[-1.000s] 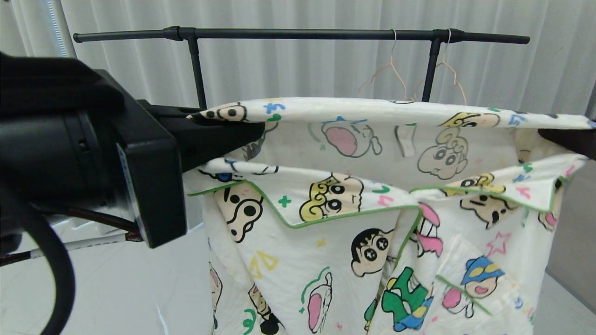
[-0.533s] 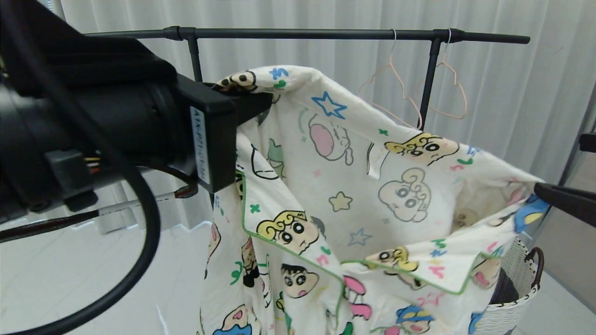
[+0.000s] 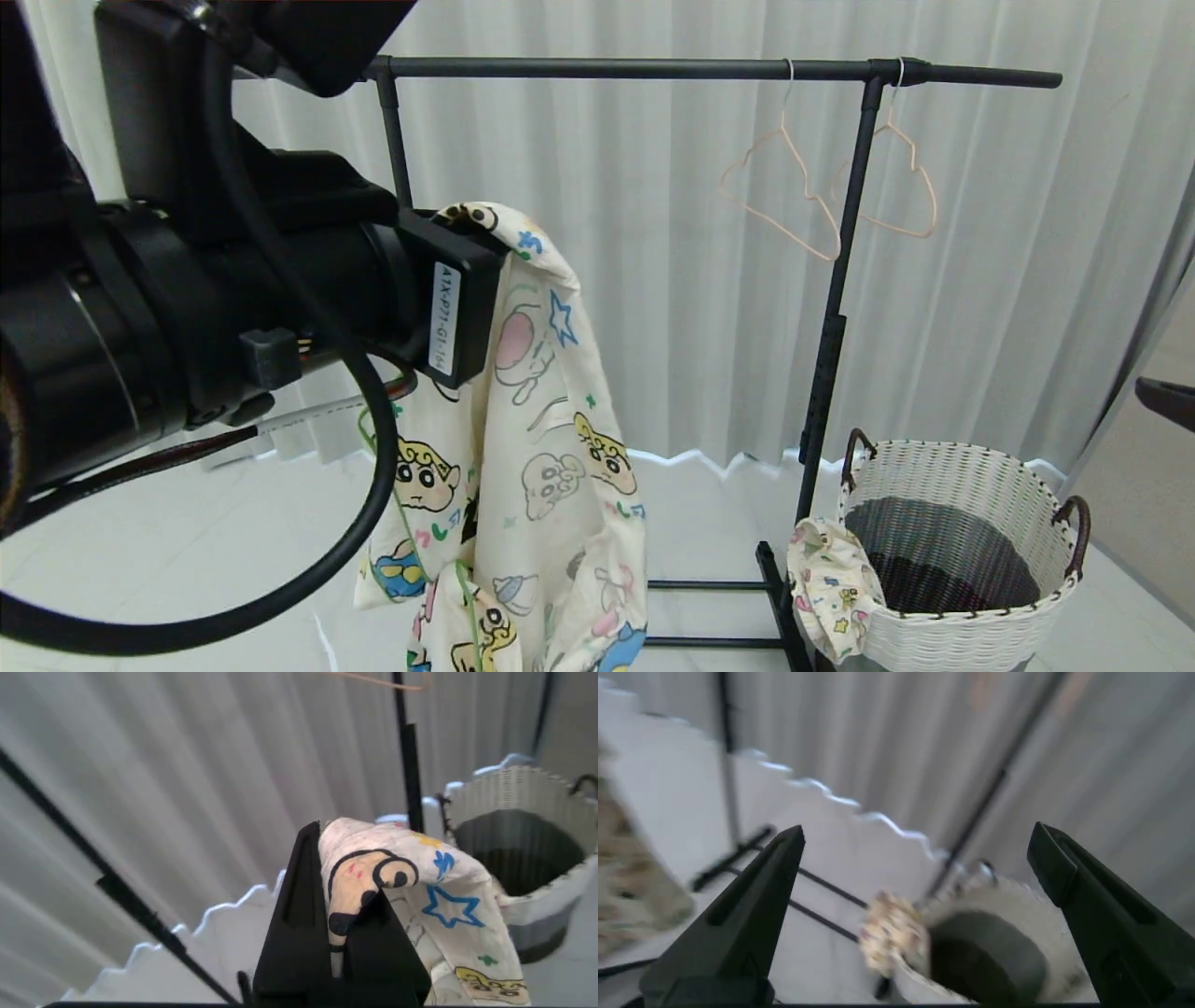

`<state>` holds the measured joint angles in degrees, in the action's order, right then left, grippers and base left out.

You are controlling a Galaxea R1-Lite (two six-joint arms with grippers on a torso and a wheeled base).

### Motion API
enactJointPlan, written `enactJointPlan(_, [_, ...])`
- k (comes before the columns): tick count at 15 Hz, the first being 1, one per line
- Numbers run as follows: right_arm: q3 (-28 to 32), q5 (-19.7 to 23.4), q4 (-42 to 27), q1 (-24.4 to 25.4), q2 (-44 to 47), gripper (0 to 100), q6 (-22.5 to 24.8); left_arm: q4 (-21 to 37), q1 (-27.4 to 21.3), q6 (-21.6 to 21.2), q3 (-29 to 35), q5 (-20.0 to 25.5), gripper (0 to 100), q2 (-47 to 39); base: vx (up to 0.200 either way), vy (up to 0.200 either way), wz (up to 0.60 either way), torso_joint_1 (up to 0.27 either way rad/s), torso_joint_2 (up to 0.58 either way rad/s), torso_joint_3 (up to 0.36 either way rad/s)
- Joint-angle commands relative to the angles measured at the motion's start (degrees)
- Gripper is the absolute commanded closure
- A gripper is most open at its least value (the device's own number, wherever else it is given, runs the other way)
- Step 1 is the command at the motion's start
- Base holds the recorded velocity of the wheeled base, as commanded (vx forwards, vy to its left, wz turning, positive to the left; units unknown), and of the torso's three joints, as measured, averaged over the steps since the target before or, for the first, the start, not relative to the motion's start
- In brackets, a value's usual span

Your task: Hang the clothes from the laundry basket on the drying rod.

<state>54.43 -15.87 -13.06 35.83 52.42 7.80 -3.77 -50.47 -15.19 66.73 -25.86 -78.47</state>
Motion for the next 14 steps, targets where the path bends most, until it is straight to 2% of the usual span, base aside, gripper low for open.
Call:
enactJointPlan(1, [0.1, -0.3, -1.9, -12.9, 4.8, 0, 3.3, -0.1, 3.5, -1.3, -1.4, -0.7, 100, 1.0, 0.0, 0.0, 0.0, 0.0, 0.0, 0.0])
enactJointPlan(2, [-0.1, -0.7, -1.8, -18.8, 5.6, 0, 7.4, 0.0, 7.4, -2.6, -2.6, -0.7, 100, 1.9, 0.0, 0.0, 0.0, 0.0, 0.0, 0.0])
enactJointPlan(3, [-0.3, -0.7, -1.6, -21.6, 5.7, 0, 9.1, -0.1, 9.4, -2.7, -3.5, -0.5, 100, 2.6, 0.0, 0.0, 0.0, 0.0, 0.0, 0.0])
enactJointPlan(6, [-1.7, -1.1, -1.4, -25.8, 5.9, 0, 9.9, 0.0, 11.4, -2.6, -6.9, 0.1, 100, 4.6, 0.0, 0.0, 0.0, 0.0, 0.0, 0.0])
enactJointPlan(10, [-3.5, -2.1, 3.0, -28.2, 6.0, 0, 13.7, 0.0, 12.2, -2.7, -9.9, 0.0, 100, 6.5, 0.0, 0.0, 0.0, 0.0, 0.0, 0.0])
enactJointPlan(14, [-3.4, -1.4, 4.1, -28.2, 6.3, 0, 11.8, -0.2, 12.9, -2.7, -10.6, 0.0, 100, 7.5, 0.0, 0.0, 0.0, 0.026, -0.06, -0.009])
